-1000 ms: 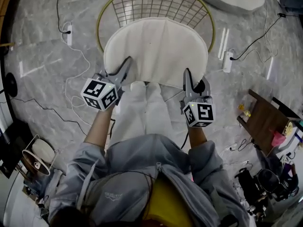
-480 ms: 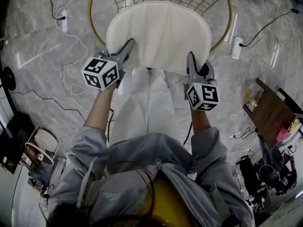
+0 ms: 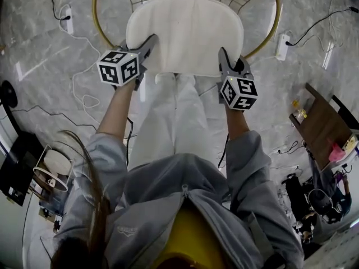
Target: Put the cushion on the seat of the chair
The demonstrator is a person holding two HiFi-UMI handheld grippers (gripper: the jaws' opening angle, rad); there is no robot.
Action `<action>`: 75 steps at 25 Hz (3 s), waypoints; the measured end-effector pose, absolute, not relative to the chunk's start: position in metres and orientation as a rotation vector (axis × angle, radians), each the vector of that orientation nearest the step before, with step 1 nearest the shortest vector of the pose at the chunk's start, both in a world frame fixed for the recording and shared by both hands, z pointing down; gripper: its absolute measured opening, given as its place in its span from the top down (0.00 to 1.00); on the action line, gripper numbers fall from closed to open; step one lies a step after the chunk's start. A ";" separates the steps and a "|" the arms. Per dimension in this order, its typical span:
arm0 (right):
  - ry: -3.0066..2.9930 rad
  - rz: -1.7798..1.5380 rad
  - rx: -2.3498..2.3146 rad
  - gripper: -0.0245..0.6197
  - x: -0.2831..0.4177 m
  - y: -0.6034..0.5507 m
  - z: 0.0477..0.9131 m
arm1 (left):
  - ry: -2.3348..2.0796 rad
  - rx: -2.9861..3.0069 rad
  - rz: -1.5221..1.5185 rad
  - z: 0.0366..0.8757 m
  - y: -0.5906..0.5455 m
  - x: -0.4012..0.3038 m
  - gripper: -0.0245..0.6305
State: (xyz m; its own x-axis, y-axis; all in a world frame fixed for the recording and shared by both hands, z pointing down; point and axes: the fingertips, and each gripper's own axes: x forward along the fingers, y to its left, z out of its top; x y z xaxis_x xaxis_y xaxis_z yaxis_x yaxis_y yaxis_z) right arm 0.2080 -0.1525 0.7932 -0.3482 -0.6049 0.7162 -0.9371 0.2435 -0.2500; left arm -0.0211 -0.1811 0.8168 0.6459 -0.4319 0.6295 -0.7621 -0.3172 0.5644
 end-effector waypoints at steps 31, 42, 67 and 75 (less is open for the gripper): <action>-1.649 0.827 1.497 0.43 0.249 -0.158 0.849 | -1.166 1.782 0.840 0.869 -0.198 -0.067 0.38; -1.726 0.838 1.579 0.67 0.228 -0.172 0.803 | -1.331 1.864 0.861 0.807 -0.215 -0.101 0.70; -2.155 0.355 1.853 0.96 0.229 -0.276 0.441 | -1.531 2.456 0.454 0.433 -0.301 0.004 0.95; -2.317 0.086 1.893 0.96 0.214 -0.279 0.320 | -1.646 2.623 0.223 0.297 -0.304 0.014 0.95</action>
